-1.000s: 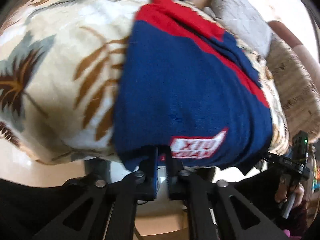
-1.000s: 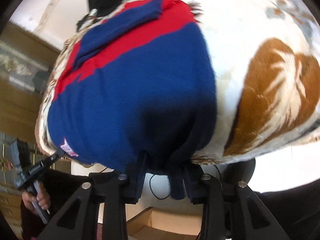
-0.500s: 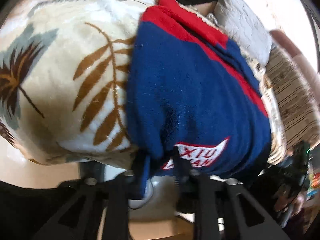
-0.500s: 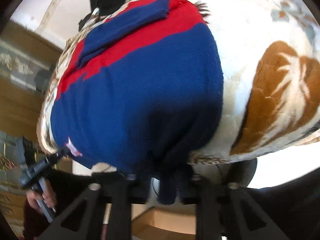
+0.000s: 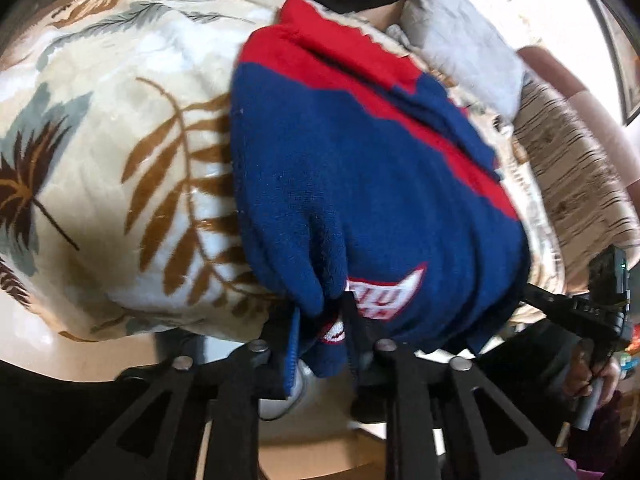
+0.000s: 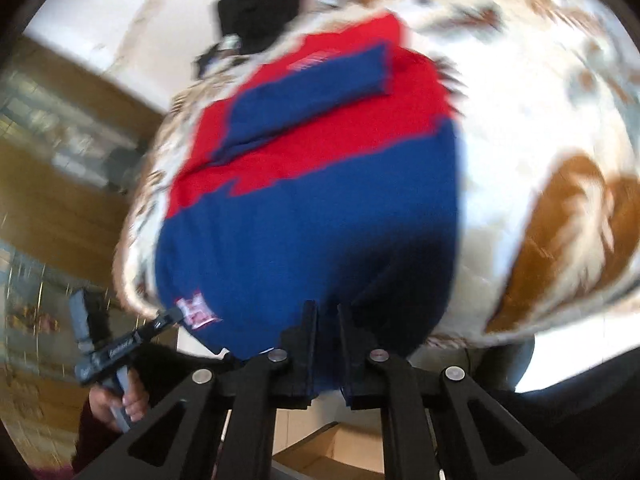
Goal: Fold small clothes
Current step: 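Carry the held navy hem over onto the collar with both grippers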
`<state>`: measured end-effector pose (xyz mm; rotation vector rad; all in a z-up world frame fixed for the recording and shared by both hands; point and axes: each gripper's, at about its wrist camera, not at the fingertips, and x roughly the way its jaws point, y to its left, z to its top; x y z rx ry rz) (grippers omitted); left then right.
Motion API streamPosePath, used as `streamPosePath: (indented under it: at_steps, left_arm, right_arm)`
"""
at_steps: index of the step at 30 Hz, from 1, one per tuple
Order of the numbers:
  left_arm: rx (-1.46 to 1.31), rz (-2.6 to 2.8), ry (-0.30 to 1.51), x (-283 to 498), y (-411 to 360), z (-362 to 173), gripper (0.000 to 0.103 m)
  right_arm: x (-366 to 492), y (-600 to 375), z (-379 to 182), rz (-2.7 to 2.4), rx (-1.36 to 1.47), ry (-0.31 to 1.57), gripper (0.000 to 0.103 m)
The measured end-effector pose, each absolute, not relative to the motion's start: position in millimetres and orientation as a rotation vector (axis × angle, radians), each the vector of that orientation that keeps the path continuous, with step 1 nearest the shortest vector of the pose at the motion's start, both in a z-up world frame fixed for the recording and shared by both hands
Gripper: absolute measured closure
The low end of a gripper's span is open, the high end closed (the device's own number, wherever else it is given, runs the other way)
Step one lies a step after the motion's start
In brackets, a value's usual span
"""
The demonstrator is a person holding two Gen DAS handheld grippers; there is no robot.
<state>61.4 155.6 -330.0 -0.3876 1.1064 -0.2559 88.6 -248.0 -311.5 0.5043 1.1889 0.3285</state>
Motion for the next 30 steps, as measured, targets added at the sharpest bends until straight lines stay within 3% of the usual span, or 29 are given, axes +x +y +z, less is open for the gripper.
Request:
streamPosePath:
  at_steps: [2,3,4,5,6,7,11,15,16,17,18,20,22,30]
  left_arm:
    - [-0.368,-0.214,1.131,66,156,-334,0.042]
    - [-0.364,-0.201,1.138,67,157,-336,0.036]
    - [-0.363,-0.195,1.145,68,157,-339,0.033]
    - [-0.365,-0.206,1.150,71,156,-343,0.033]
    - [-0.365,-0.213,1.159,74,154,-347,0.033]
    - [-0.360,-0.216,1.172,78,151,-350,0.033]
    - [-0.331,-0.248,1.182,86,138,-354,0.036]
    - [-0.365,-0.249,1.174,84,139,-350,0.062]
    - [-0.373,-0.248,1.172,83,139,-350,0.073]
    - [-0.375,-0.245,1.169,81,141,-348,0.081]
    - [-0.379,-0.250,1.167,78,142,-346,0.082]
    - [-0.375,-0.268,1.159,72,141,-339,0.084]
    - [-0.349,-0.295,1.142,66,137,-329,0.085]
    - [-0.418,-0.442,1.054,61,131,-264,0.085]
  right_arm:
    - [83,-259,-320,0.302,0.562,1.224,0.086]
    - [82,-263,-322,0.281,0.580,1.237,0.080]
    - [81,-266,-325,0.260,0.589,1.244,0.061]
    - [77,-270,-327,0.218,0.606,1.246,0.027]
    - [75,-273,-330,0.186,0.625,1.229,0.017]
    - [73,-275,-331,0.171,0.639,1.211,0.014]
    - [83,-265,-336,0.201,0.617,1.196,0.015]
    - [96,-238,-358,0.268,0.555,1.213,0.016]
    - [96,-233,-358,0.275,0.535,1.208,0.022]
    - [95,-229,-357,0.300,0.525,1.199,0.038]
    - [93,-227,-353,0.326,0.518,1.197,0.046]
    - [88,-225,-345,0.328,0.472,1.211,0.076]
    - [82,-225,-336,0.334,0.431,1.222,0.085]
    - [65,-232,-263,0.563,0.524,1.073,0.089]
